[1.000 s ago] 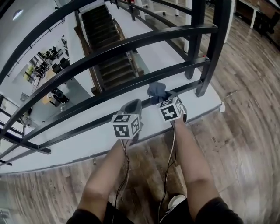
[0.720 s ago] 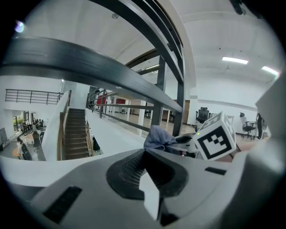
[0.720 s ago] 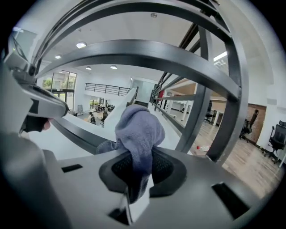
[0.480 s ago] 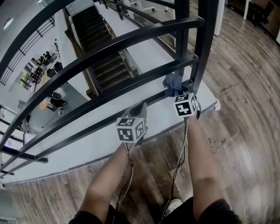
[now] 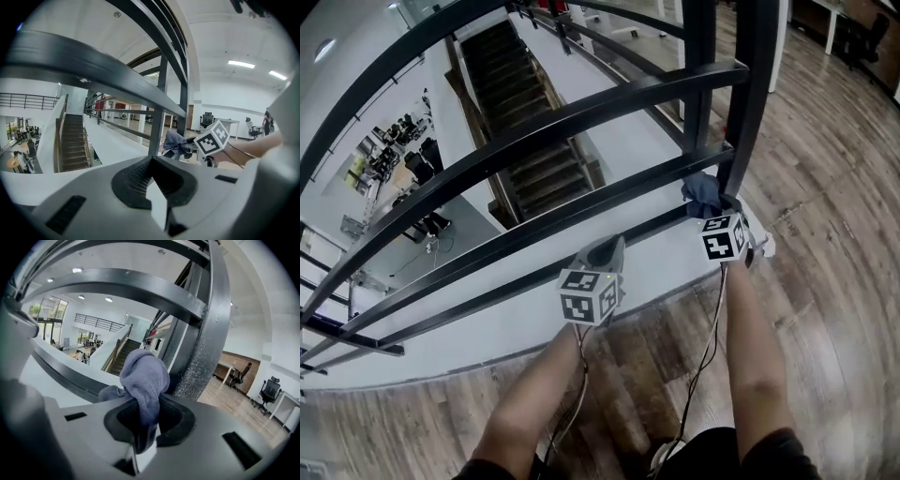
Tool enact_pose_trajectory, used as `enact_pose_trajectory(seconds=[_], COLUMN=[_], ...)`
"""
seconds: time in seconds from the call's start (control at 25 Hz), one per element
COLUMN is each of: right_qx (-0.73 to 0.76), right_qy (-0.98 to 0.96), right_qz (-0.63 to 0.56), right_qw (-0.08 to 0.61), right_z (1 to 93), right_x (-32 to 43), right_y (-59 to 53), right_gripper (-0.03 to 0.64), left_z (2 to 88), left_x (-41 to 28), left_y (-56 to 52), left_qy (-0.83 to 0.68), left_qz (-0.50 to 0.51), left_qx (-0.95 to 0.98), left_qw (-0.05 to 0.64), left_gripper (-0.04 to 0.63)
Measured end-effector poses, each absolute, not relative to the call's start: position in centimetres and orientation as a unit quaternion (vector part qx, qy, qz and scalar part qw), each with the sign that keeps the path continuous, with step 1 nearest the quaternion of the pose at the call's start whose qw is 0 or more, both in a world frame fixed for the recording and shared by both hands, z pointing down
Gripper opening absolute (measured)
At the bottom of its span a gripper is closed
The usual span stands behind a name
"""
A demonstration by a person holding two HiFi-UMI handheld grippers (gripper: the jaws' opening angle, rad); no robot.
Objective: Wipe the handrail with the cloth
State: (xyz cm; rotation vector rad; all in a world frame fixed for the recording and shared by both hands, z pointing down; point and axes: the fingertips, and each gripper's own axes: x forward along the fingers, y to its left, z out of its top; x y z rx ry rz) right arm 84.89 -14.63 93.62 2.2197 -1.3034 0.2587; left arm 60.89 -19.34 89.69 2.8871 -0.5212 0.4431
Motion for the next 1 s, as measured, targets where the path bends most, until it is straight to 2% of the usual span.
enact_pose_trajectory(seconds=[0.16,0.36,0.56,0.76,0.88,1.0], right_qx=[0.845,0.825,0.829,0.797,0.767,0.755], right_qy=[-0.465,-0.494,-0.472,-0.516,-0.560,-0.587], right_qz=[0.148,0.142,0.192,0.192,0.174,0.165], right_qw=[0.219,0.234,0.231,0.249,0.260,0.241], right_z=[93.3,92.1,76.8,66.8,56.4,45.6], right_x=[81.6,71.9,57.0,48.6,40.3,35.3], right_y=[-11.3,-12.8,-9.5,-9.9,-8.0,-6.4], right_gripper=[0.054,0.054,0.054,0.054,0.054,0.054], left_z=[89.8,89.3,74.6,63.8,53.8,43.8], left_x=[57.6,46.6,29.8,24.1,19.8,16.3], left_y=[-17.4,-17.2,-15.4,-17.8,-16.6,-14.9], left_qy=[-0.131,-0.189,-0.219,-0.253,-0.270,-0.292], left_qz=[0.162,0.150,0.177,0.177,0.170,0.161], left_qx=[0.976,0.968,0.953,0.940,0.938,0.930], left_qw=[0.066,0.069,0.114,0.144,0.135,0.152], left_gripper=[0.003,0.003,0.003,0.003,0.003,0.003])
